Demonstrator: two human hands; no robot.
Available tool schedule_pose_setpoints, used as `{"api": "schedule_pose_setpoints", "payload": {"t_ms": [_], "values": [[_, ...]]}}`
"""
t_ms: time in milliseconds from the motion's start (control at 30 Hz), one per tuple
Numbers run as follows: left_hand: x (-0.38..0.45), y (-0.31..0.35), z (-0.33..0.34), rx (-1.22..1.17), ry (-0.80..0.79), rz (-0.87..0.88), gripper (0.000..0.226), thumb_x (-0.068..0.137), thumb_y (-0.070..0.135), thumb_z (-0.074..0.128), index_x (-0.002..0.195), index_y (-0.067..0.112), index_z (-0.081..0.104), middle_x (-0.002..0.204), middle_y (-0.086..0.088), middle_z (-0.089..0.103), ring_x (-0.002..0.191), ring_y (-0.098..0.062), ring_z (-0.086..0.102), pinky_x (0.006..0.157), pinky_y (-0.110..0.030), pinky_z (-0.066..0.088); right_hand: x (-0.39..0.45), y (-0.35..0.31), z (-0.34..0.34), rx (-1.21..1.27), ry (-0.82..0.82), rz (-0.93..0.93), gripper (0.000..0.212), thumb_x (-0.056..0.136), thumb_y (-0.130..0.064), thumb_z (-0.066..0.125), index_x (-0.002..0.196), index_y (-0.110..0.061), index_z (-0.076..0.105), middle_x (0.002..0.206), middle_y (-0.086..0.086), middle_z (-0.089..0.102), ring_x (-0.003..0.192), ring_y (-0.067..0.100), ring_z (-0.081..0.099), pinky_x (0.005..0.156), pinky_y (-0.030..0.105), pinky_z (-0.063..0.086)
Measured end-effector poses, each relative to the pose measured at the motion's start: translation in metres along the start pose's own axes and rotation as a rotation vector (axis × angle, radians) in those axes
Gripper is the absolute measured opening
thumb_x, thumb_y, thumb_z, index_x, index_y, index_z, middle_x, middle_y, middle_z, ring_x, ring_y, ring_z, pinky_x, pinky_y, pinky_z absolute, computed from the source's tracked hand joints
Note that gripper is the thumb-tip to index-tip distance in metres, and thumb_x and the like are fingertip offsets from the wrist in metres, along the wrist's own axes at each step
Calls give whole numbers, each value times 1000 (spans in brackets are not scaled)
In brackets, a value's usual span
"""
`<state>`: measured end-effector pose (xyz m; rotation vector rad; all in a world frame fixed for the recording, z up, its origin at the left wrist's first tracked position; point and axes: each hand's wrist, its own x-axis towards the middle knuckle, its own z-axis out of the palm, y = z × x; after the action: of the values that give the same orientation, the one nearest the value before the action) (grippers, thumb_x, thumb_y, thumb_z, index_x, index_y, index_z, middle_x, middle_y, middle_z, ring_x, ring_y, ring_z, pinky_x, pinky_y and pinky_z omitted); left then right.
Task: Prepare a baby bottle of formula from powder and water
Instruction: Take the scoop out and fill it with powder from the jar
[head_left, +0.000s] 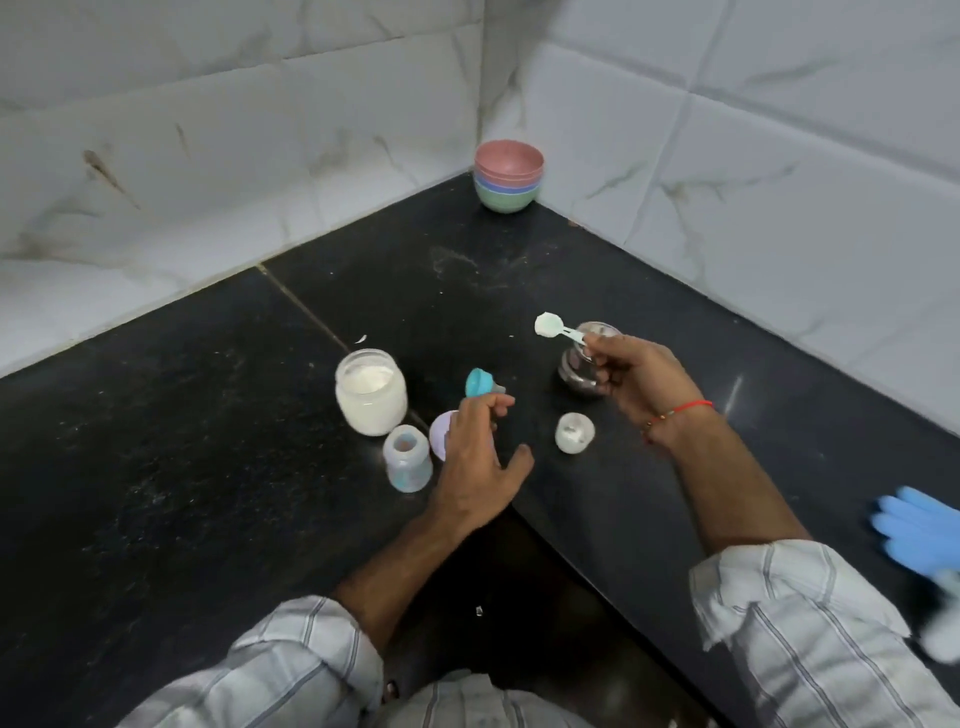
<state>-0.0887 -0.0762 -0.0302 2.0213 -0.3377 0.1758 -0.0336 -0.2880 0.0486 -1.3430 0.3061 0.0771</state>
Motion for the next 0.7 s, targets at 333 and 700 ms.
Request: {"api": "schedule_pose_setpoints", "payload": {"t_ms": [333, 700], "values": [[28, 4, 92, 299, -320, -227, 103, 80, 56, 74, 159, 25, 14, 163, 1, 26, 146, -27, 24, 115, -50, 22, -43, 21, -78, -101, 209, 12, 17, 86, -13, 76, 73, -5, 70, 58, 0, 52, 52, 12, 43, 48, 25, 34], [35, -9, 95, -37, -147, -195, 53, 78, 34, 83, 122, 33, 54, 116, 13, 66, 111, -11, 62, 103, -41, 46, -51, 60, -72, -238, 225, 4, 18, 89, -15, 76, 73, -12, 68, 56, -1, 57, 47, 9, 45, 48, 21, 37]]}}
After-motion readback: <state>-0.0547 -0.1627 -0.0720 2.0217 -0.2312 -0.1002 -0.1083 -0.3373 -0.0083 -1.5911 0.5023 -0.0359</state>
